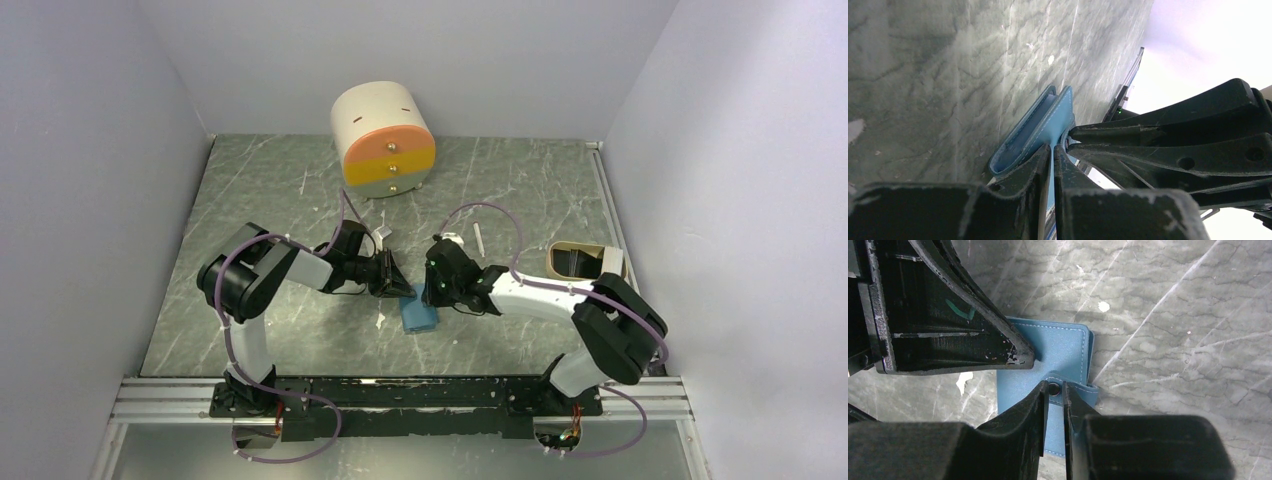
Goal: Put the credit cards into the card holder
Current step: Close the card holder at the center of the board.
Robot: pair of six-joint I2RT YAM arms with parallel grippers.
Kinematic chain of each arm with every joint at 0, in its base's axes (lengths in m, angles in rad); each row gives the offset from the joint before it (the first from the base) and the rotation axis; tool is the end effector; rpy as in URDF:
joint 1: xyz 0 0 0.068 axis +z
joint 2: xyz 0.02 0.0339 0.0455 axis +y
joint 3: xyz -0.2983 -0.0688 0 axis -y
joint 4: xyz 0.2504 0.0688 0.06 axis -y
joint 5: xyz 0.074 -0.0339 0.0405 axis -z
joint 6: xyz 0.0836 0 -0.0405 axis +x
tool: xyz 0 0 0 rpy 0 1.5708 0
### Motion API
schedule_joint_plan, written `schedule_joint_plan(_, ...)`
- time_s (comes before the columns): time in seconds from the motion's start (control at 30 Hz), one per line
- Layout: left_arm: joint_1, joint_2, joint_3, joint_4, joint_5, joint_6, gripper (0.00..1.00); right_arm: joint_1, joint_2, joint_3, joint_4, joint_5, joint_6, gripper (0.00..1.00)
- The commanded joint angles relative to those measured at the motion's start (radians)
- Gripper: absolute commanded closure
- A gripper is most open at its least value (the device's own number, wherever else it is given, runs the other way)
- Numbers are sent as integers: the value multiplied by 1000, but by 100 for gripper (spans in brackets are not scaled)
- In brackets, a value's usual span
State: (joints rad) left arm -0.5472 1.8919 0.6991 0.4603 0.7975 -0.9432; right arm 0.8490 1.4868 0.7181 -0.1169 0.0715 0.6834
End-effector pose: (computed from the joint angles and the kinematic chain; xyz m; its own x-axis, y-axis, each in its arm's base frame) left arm 0.2770 -0.2388 0.0974 -0.9973 -0.0544 -0.0492 0.0180 0.4694 -0.8828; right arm 0.2135 0.2335 0.1579 -0.8506 -0.0131 -0.5256 -0.2344 0.9043 0.3567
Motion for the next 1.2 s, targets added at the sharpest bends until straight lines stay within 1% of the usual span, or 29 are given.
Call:
schedule_joint_plan(0.0,-23,39,-18,-38,-18,18,85,-5,37,24,3,-39,-19,80)
schedule_joint_plan(0.43,-23,41,-15,-44,-20,23,85,-5,52,16,6,-114,-39,83)
schedule_joint_plan(0.77,-24,36,-15,-43,-21,20,85,-5,21,39,-49,-82,-51,83)
schedule_joint_plan(1.0,-26,34,-21,-39,-21,17,86,-5,-2,57,-59,-36,-41,80)
schedule_joint_plan(1.17,-26,32,-20,-44,-23,21,86,-8,-2,73,-75,-31,-45,80)
